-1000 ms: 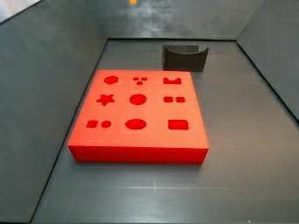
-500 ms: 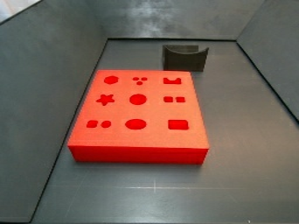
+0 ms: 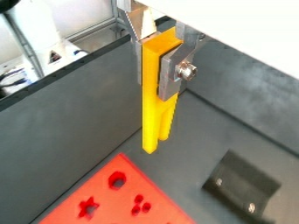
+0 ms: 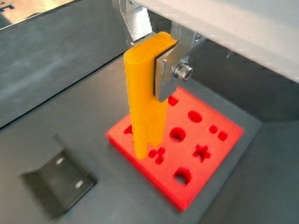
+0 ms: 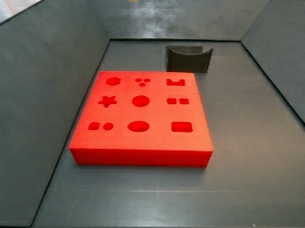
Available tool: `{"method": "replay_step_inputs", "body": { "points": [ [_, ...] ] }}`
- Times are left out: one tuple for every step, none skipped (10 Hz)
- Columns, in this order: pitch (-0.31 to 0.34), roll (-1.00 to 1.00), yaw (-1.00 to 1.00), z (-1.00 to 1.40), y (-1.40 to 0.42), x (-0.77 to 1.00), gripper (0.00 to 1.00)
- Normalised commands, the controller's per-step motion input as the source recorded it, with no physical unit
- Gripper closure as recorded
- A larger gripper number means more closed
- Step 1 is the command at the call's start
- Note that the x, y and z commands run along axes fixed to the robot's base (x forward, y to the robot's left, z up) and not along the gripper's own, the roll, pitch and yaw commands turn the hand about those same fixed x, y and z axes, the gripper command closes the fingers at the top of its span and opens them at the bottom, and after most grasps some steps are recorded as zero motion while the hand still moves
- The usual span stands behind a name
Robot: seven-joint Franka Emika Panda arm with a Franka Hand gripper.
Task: Pick up the square-circle object. Move up. Rotate the square-circle object. Place the square-circle object on the fixture. Regrasp the square-circle object. Move to above the board. Insert the square-circle object.
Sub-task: Move to above the board, then insert the square-circle object.
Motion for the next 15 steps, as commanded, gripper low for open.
{"method": "replay_step_inputs", "body": {
  "points": [
    [0.127, 0.01, 0.0, -0.01, -1.0, 0.27, 1.0],
    [0.128, -0.01, 0.01, -0.01, -1.0, 0.29, 1.0],
    [0.13, 0.01, 0.01, -0.01, -1.0, 0.31, 1.0],
    [0.134, 0.01, 0.01, 0.01, -0.79, 0.28, 1.0],
    [0.136, 0.02, 0.01, 0.01, -0.6, 0.23, 1.0],
    [0.119, 0.04, 0.01, 0.02, -0.3, 0.15, 1.0],
    [0.1, 0.05, 0.01, 0.02, -0.17, 0.1, 1.0],
    [0.0, 0.0, 0.0, 0.0, 0.0, 0.03, 1.0],
    [0.0, 0.0, -0.1, -0.06, 0.0, -0.17, 1.0],
    [0.011, 0.0, -0.49, -0.14, 0.0, -0.14, 1.0],
    [0.009, 0.0, -0.77, -0.23, 0.0, -0.13, 1.0],
    [-0.03, 0.0, -1.0, -0.4, 0.0, 0.0, 1.0],
    [-0.044, -0.02, -1.0, -0.41, 0.0, 0.0, 1.0],
    [-0.043, -0.02, -1.0, -0.41, 0.0, 0.0, 1.0],
    [-0.064, -0.03, -1.0, -0.45, 0.0, 0.0, 1.0]
  ]
}}
